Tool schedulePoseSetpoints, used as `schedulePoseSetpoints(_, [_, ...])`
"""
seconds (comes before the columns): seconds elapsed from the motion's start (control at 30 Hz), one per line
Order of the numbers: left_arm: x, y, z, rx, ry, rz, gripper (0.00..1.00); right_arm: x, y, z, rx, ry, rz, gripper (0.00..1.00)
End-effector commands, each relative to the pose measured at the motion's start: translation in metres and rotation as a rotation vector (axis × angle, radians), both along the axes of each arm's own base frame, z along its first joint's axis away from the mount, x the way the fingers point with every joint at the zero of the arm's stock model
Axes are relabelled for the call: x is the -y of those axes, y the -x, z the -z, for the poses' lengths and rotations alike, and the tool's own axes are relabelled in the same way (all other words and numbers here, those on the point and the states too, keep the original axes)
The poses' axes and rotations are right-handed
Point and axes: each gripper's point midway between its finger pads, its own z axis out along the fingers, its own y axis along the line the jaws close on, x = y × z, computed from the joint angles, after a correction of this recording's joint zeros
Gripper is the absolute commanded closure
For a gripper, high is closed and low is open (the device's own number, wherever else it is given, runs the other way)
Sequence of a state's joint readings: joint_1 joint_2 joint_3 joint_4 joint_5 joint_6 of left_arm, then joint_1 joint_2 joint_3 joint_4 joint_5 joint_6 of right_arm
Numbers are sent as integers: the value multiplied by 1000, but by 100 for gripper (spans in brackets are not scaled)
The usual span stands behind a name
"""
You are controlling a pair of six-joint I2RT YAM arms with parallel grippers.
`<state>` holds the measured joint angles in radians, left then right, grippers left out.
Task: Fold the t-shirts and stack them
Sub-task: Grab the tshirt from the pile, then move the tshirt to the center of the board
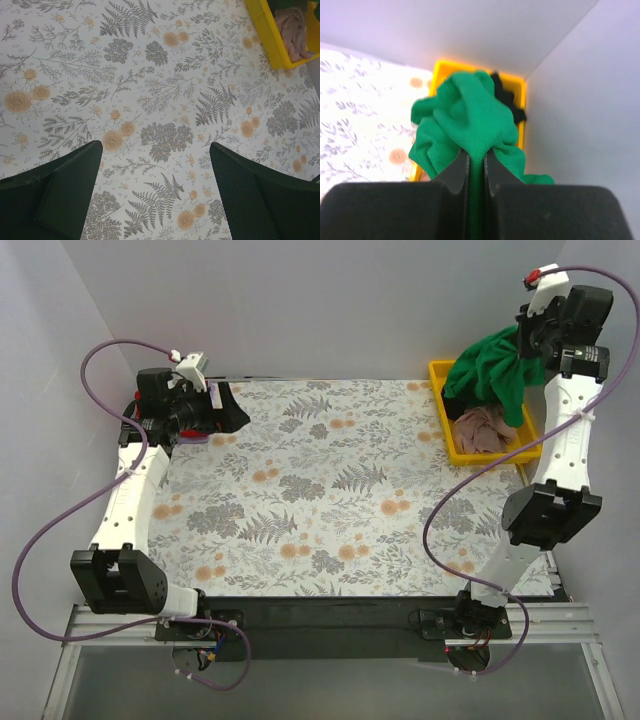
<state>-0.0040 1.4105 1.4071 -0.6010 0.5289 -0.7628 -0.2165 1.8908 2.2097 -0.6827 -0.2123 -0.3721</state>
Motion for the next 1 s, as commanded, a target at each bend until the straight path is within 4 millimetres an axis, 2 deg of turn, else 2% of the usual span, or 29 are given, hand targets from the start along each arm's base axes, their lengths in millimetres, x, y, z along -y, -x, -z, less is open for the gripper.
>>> schedulePoseSetpoints(0.0, [2, 12, -27, 71, 14, 3, 12, -22, 14, -84, 236, -19, -92, 99])
schedulePoseSetpoints(0.03, [2, 13, -27, 71, 15, 1, 12, -28, 23, -105, 289, -31, -106, 99])
schedulePoseSetpoints(0.1, [3, 14, -30, 71, 20, 0, 12, -44, 36, -129, 346, -59, -172, 99])
schedulePoseSetpoints(0.13, [3, 14, -31, 72, 22, 3, 12, -54, 50, -150, 399, -78, -203, 99])
schedulePoseSetpoints(0.2, [4, 14, -35, 79, 27, 4, 12, -75, 68, -169, 444, -116, -302, 99])
schedulePoseSetpoints(0.23, [4, 14, -35, 77, 28, 3, 12, -90, 87, -192, 498, -153, -357, 99])
schedulePoseSetpoints(0.3, [4, 14, -38, 78, 30, 2, 12, -103, 104, -206, 534, -192, -406, 99])
schedulePoseSetpoints(0.33, [4, 13, -41, 80, 31, 1, 12, -113, 122, -228, 601, -186, -440, 99])
schedulePoseSetpoints(0.4, [4, 13, -41, 73, 36, 0, 12, -129, 141, -240, 624, -241, -504, 99])
schedulePoseSetpoints(0.43, [5, 12, -42, 72, 42, -3, 12, -136, 157, -257, 679, -234, -540, 99])
schedulePoseSetpoints(0.53, [7, 13, -45, 67, 58, 0, 12, -162, 186, -270, 701, -273, -665, 99])
schedulePoseSetpoints(0.57, [6, 13, -46, 68, 59, -2, 12, -170, 192, -267, 686, -286, -704, 99])
schedulePoseSetpoints(0.6, [7, 13, -47, 68, 61, -2, 12, -175, 194, -262, 664, -311, -722, 99])
schedulePoseSetpoints(0.63, [8, 15, -48, 69, 64, 4, 12, -181, 193, -248, 625, -334, -737, 99])
schedulePoseSetpoints(0.7, [8, 17, -46, 66, 59, 12, 12, -180, 190, -225, 572, -371, -702, 99])
schedulePoseSetpoints(0.73, [8, 18, -44, 62, 56, 17, 11, -177, 182, -206, 527, -386, -678, 92])
schedulePoseSetpoints(0.77, [9, 22, -40, 47, 56, 27, 11, -169, 160, -161, 428, -412, -603, 71])
schedulePoseSetpoints(0.8, [10, 23, -39, 52, 41, 48, 12, -163, 152, -135, 368, -412, -561, 52])
schedulePoseSetpoints(0.83, [11, 26, -36, 47, 35, 67, 12, -156, 143, -91, 265, -357, -530, 24])
schedulePoseSetpoints(0.87, [16, 32, -31, 27, 38, 116, 12, -146, 134, -48, 168, -330, -474, 18])
schedulePoseSetpoints(0.9, [17, 36, -25, 33, 10, 161, 12, -139, 132, -18, 90, -309, -437, 15])
schedulePoseSetpoints(0.97, [23, 48, -15, 9, 8, 238, 12, -123, 137, 47, -81, -221, -386, 14])
